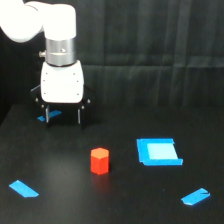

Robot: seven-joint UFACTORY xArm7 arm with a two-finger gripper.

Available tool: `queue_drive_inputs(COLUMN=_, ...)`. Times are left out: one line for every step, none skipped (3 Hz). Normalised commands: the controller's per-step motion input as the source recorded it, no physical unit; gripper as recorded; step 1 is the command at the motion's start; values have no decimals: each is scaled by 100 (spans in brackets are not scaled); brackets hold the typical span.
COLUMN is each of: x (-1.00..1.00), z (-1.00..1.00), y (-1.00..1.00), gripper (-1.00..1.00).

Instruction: Pick up the red object from the table

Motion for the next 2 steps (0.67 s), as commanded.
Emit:
queue_drive_inputs(x=88, z=-13, y=-77, gripper=100)
queue_drive_inputs(x=81, z=-14, y=-72, gripper=100)
